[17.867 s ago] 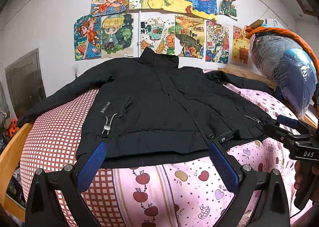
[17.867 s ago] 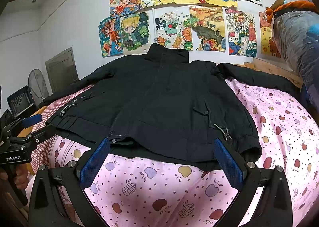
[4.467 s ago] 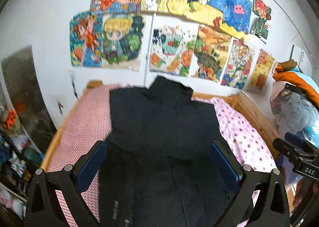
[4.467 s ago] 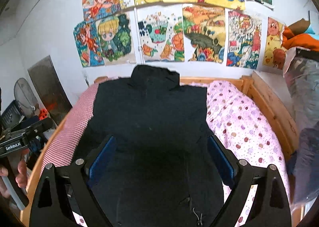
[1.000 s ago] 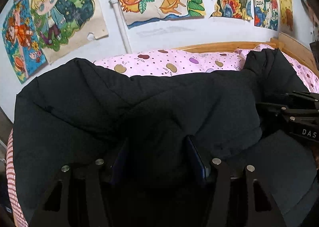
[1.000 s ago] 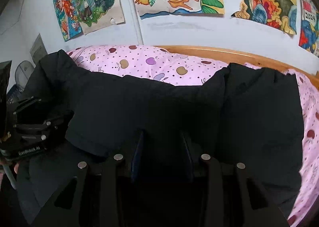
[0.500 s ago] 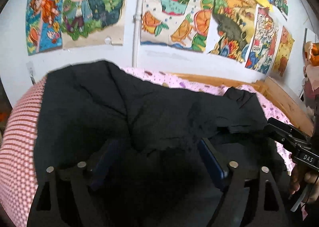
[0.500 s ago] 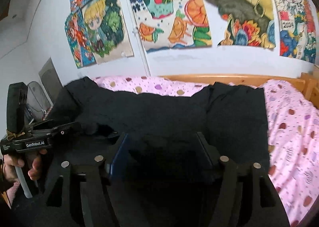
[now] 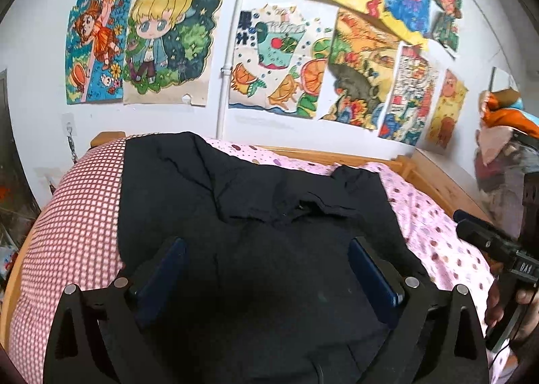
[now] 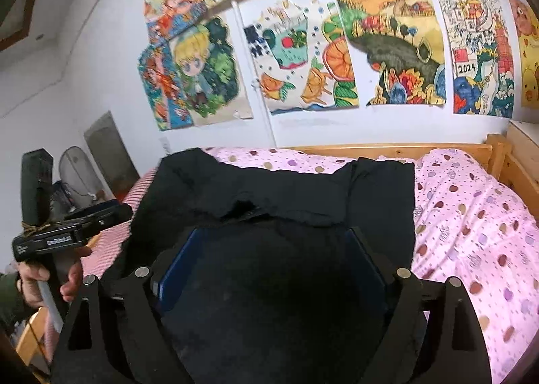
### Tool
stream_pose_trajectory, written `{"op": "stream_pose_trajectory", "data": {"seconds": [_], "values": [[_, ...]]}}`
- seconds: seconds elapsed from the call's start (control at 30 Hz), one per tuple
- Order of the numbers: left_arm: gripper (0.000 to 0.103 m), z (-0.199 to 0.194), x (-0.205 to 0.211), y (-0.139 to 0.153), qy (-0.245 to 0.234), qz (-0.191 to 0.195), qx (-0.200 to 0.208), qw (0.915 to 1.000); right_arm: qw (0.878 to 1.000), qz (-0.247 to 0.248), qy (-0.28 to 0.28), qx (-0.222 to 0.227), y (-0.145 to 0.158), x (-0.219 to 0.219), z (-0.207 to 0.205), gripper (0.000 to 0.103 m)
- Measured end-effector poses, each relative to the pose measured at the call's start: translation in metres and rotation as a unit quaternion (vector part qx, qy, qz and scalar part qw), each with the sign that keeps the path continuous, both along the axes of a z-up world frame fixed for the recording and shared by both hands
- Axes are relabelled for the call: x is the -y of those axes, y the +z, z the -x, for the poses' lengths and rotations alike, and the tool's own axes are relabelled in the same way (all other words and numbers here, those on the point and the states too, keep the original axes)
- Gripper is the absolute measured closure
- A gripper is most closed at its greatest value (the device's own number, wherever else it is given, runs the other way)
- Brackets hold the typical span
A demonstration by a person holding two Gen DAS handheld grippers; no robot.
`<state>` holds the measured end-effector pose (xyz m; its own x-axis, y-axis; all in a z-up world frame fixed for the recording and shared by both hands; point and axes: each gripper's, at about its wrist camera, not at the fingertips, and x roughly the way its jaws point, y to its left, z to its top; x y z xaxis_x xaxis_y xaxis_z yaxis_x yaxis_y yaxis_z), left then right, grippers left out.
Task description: Fold large clothes
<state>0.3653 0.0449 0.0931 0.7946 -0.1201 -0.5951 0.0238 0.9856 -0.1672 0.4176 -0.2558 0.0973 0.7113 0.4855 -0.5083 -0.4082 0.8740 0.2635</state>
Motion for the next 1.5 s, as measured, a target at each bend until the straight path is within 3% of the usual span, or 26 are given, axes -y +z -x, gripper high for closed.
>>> {"op": "stream_pose_trajectory", "data": {"seconds": [0.33, 0.5, 0.7, 0.97, 1.2, 1.3, 1.5], "values": [[0.003, 0.074, 0.011, 0.014, -0.014, -0.007, 0.024, 0.9996, 1.0, -0.017, 0.0, -0.005, 0.016, 0.035, 0.072, 0.014], [0.003, 0.101, 0.016, 0.014, -0.008, -0.017, 0.038, 0.9991, 1.0, -0.021, 0.016, -0.006, 0.014, 0.036, 0.096, 0.014], [0.002, 0.141, 0.027, 0.005, -0.035, -0.046, 0.053, 0.9969, 0.998, 0.0, 0.056, -0.003, -0.001, 0.03, 0.131, 0.008], [0.002, 0.18, 0.03, -0.023, -0.07, -0.053, 0.03, 0.9957, 0.993, 0.048, 0.109, -0.001, -0.023, 0.021, 0.179, 0.008], [0.002, 0.205, 0.033, -0.047, -0.091, -0.066, -0.023, 0.9933, 0.984, 0.089, 0.155, -0.021, -0.047, 0.016, 0.209, 0.008], [0.002, 0.218, 0.038, -0.053, -0.136, -0.069, -0.027, 0.9879, 0.975, 0.113, 0.189, -0.038, -0.061, 0.011, 0.219, 0.008], [0.002, 0.249, 0.061, -0.08, -0.226, -0.133, -0.054, 0.9635, 0.957, 0.152, 0.241, -0.061, -0.078, 0.004, 0.238, 0.008]]}}
